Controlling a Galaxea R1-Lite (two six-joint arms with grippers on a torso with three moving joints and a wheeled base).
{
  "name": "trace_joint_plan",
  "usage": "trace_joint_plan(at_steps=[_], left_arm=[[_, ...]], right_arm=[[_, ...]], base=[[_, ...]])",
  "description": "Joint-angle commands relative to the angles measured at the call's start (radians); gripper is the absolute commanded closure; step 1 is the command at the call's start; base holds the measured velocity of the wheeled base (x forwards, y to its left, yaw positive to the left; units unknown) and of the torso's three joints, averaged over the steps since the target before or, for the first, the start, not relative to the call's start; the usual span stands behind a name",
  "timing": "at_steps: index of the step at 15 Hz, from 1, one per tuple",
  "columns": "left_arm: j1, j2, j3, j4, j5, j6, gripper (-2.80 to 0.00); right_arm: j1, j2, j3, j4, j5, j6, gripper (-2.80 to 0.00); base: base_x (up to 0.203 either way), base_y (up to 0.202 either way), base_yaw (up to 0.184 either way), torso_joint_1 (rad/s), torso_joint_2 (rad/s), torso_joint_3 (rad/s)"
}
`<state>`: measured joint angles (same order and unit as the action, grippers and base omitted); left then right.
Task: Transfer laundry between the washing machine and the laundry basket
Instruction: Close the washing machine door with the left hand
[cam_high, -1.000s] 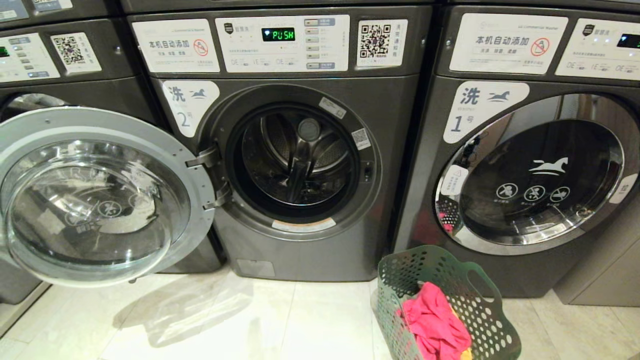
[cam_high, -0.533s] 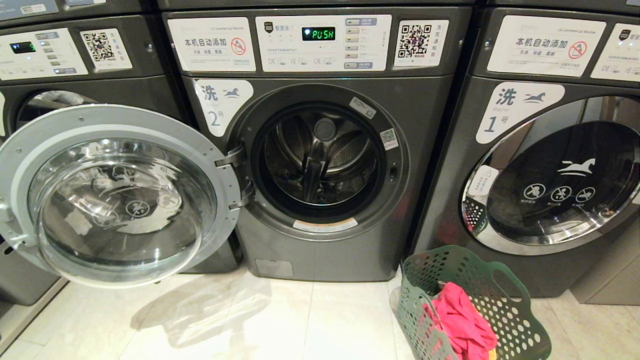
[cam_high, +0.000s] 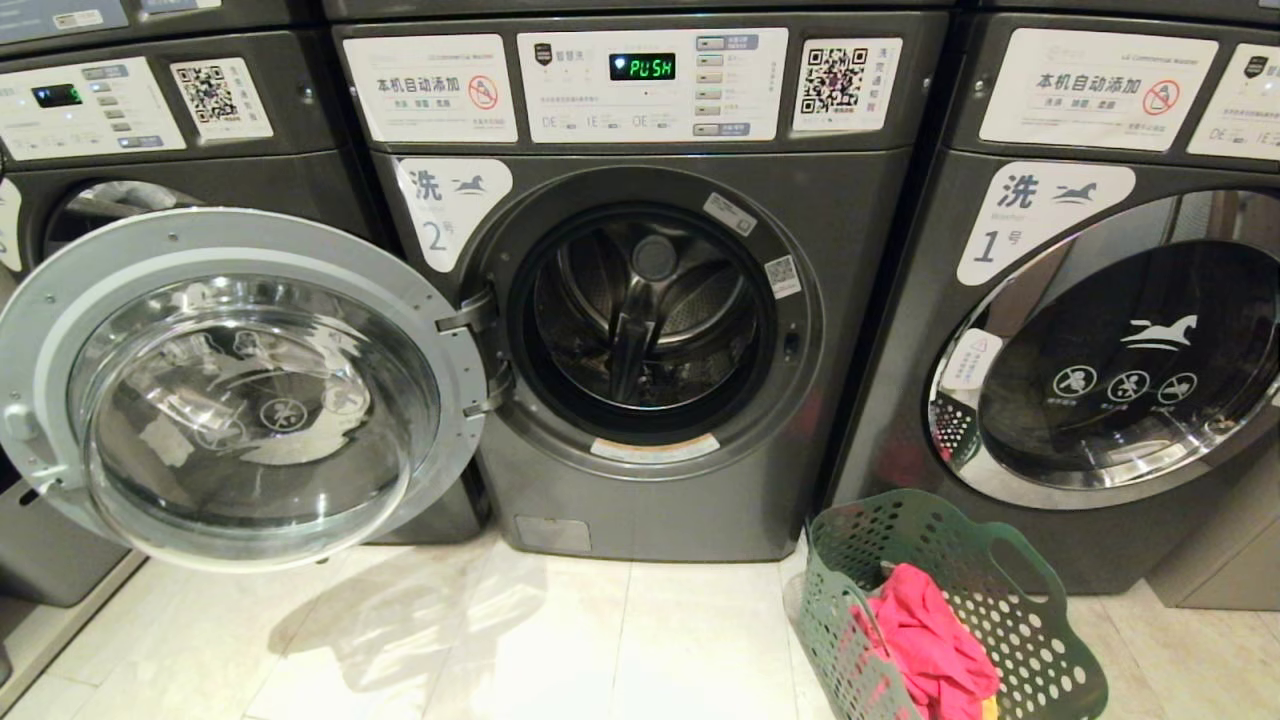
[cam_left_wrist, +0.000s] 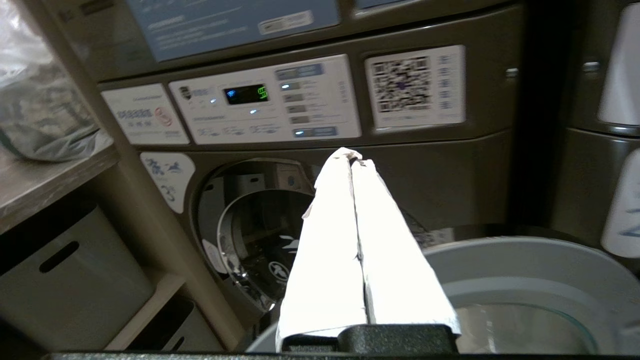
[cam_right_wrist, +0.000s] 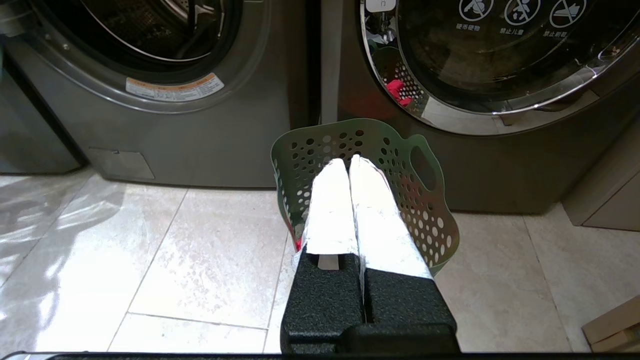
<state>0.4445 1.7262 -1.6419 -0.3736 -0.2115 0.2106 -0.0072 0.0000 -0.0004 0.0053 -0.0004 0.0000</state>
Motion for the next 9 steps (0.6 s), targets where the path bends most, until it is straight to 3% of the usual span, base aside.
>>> trace_joint_plan(at_steps=[1, 7, 9], left_arm=[[0.023, 0.138, -0.073, -0.004, 0.0, -0.007, 0.0], [0.078, 0.337, -0.29, 0.045, -0.009, -0.16, 0.0], [0.08, 0.333, -0.29, 0.1, -0.026, -0.226, 0.0]], right_arm=[[0.0, 0.002, 0.0, -0.001, 0.0, 0.0, 0.0], [0.0, 0.002, 0.0, 0.0, -0.003, 0.0, 0.0], [0.0, 0.002, 0.0, 0.0, -0.003, 0.0, 0.0]], base=[[0.0, 0.0, 0.0, 0.0, 0.0, 0.0], [0.0, 0.0, 0.0, 0.0, 0.0, 0.0], [0.0, 0.0, 0.0, 0.0, 0.0, 0.0]])
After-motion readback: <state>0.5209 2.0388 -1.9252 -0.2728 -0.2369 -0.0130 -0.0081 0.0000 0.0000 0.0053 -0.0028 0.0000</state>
